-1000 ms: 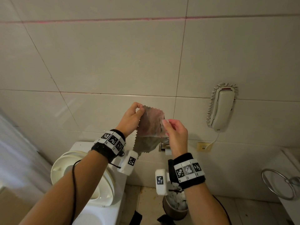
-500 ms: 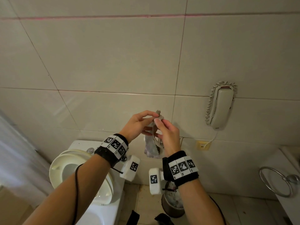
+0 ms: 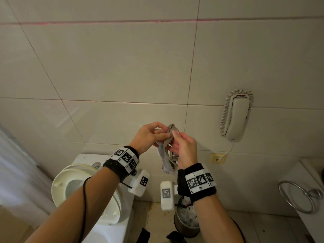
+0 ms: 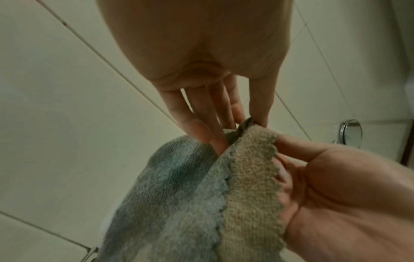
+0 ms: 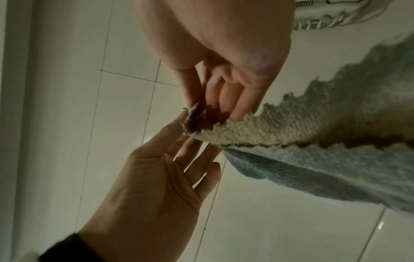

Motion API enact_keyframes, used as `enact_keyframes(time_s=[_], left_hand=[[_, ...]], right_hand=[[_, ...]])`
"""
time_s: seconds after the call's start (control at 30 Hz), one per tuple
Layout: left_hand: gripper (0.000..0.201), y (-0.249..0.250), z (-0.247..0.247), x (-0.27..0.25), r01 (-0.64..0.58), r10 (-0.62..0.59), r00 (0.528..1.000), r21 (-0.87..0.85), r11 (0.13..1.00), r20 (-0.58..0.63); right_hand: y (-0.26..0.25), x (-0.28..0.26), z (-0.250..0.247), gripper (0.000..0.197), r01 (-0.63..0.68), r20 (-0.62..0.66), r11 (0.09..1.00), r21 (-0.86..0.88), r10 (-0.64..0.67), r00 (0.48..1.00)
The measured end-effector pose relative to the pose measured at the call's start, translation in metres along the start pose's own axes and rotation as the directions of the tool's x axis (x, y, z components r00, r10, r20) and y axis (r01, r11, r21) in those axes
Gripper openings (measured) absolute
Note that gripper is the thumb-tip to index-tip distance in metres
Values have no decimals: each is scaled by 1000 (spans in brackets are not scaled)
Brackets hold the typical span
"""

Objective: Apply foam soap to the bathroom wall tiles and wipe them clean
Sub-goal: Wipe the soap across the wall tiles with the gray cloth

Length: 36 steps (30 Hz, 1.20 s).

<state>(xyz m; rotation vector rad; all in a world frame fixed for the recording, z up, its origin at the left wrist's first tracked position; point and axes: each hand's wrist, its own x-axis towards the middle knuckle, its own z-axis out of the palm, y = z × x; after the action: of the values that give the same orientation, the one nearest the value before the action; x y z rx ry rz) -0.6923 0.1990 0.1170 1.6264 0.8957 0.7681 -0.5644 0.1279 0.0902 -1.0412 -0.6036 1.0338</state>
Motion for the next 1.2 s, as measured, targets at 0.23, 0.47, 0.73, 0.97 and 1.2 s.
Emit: enact_keyframes(time_s=[0.23,0.47,0.73,0.97,1.2], left_hand=[[12,-2,-4,8,-5,6,999,27,1000,-43],[18,16,-23,12,-82,62,969,-77,994,-238],[20,42,-42,22,-99,85,922,-16,995,-379],[19,58,-45,21,-89,88,921,13,996,-378],[11,69,-48,17,-122,98,922,-40,992,-374]], right_hand=[[10,11,-4,22,-15,-77,1000,-14,13,997],[16,31,-21,41,-111,-281,991,77,128,951],[0,31,-38,36,-210,-239,969,128,236,942],[7,11,-35,57,-439,144,883,166,419,897],[30,-3,-17,64,-566,201,818,101,540,817]])
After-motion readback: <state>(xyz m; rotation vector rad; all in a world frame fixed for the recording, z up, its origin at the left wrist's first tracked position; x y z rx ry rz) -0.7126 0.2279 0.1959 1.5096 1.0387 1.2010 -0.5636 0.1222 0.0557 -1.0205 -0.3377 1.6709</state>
